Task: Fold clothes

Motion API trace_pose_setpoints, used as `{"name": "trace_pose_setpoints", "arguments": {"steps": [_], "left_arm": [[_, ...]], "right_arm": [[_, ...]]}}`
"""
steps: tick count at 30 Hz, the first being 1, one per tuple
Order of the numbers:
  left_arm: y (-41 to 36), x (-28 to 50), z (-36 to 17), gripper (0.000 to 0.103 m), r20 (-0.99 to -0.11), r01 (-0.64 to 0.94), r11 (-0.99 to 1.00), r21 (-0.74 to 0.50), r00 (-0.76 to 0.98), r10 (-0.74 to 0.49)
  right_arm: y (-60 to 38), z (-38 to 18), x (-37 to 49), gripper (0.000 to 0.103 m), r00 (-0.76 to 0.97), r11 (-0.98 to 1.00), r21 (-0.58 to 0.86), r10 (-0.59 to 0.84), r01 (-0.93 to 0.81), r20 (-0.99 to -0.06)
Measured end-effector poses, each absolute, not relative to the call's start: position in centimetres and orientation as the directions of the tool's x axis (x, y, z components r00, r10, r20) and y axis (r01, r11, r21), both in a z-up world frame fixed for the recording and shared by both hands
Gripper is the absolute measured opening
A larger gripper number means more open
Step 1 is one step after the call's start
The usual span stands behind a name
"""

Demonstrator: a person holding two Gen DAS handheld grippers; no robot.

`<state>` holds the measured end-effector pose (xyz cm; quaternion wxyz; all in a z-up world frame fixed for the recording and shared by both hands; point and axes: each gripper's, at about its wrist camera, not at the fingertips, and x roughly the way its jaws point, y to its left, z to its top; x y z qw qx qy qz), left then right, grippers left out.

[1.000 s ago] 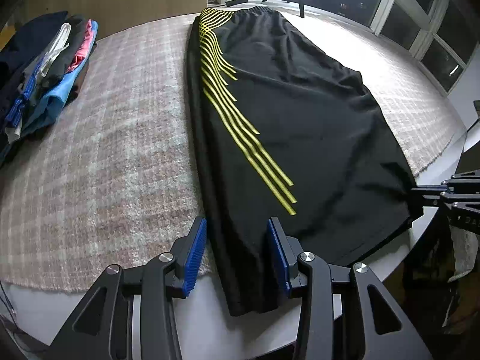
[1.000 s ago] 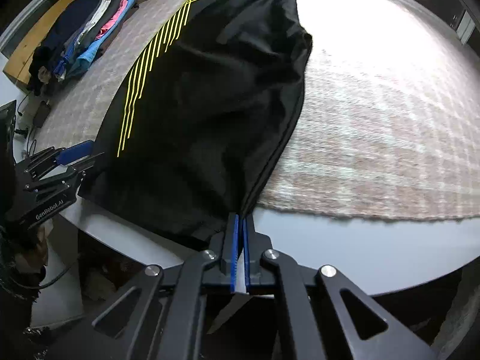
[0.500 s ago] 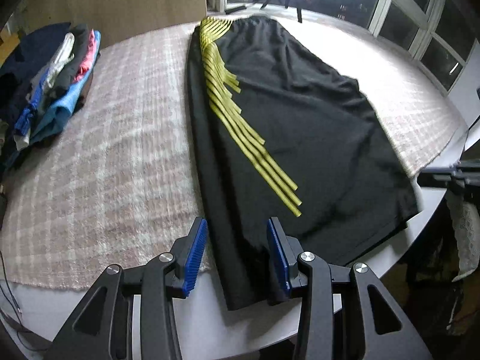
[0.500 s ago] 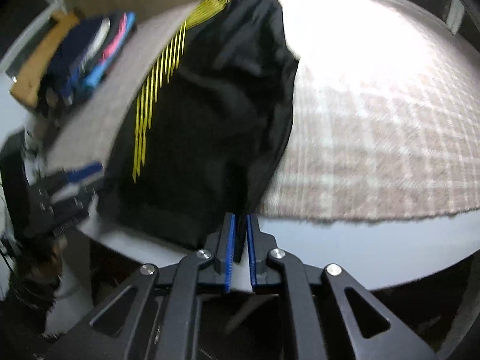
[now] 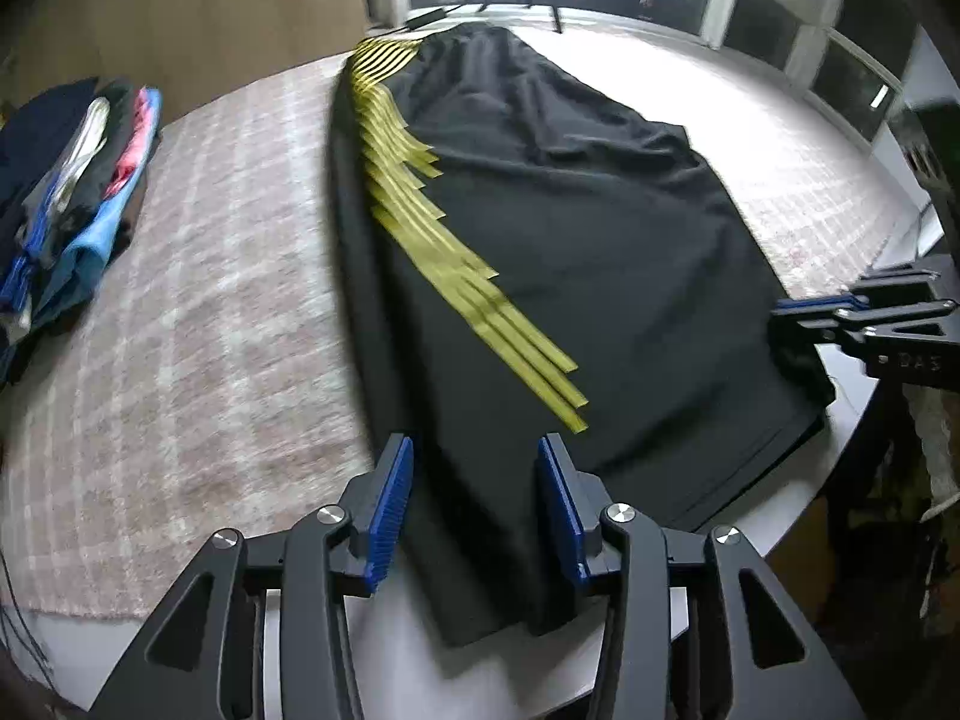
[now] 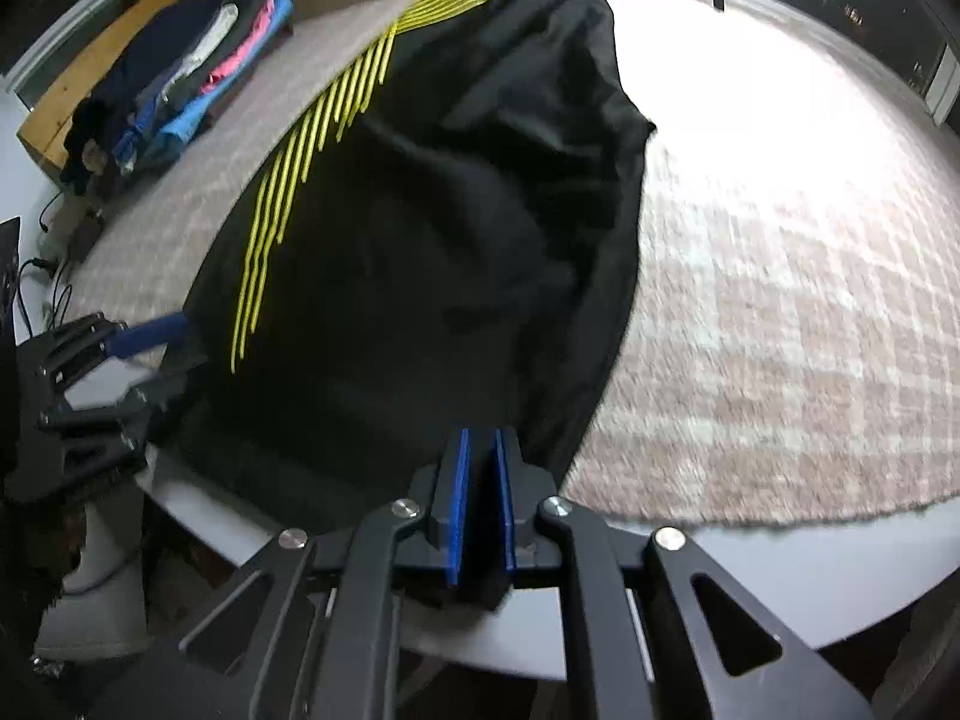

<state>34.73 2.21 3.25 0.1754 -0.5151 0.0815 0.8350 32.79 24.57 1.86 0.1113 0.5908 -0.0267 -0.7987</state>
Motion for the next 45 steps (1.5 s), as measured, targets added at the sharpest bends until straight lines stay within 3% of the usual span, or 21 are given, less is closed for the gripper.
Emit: {"name": "trace_pose_setpoints", "arguments": {"steps": [5, 11, 27, 30, 37, 45], "left_arm": [[1.5, 33.4, 5.3, 0.04, -0.891, -0.32, -0.947, -0.005, -0.429, 0.15], [3.4, 31.4, 8.9, 0.047, -0.845, -0.307, -0.95, 0.063, -0.523, 0.113], [5.7, 23.7, 7.6, 0.047, -0.871, -0.294, -0.95, 0.106, -0.488, 0.054], [4.8, 22.4, 7.3, 0.047, -0.876, -0.28, -0.957, 0.074, -0.477, 0.071], [-1.6, 15.5, 8.2, 0.047, -0.833, -0.212, -0.964, -0.163, -0.494, 0.25], [0.3, 8.3, 6.6, 0.047, -0.85, -0.322, -0.928, -0.184, -0.423, 0.316]], "right_arm": [[26.7, 4.3, 32.0, 0.015, -0.343, -0.966, 0.242, -0.259, 0.092, -0.903], [28.6, 6.4, 29.2, 0.016, -0.429, -0.965, 0.245, -0.259, 0.089, -0.865], [31.1, 4.4, 21.7, 0.016, -0.387, -0.944, 0.304, -0.329, 0.126, -0.861], [31.5, 4.4, 20.9, 0.016, -0.387, -0.941, 0.311, -0.338, 0.132, -0.858], [30.8, 4.4, 20.1, 0.016, -0.409, -0.938, 0.317, -0.347, 0.142, -0.844], [28.7, 4.2, 21.4, 0.016, -0.443, -0.963, 0.239, -0.269, 0.122, -0.855]]}}
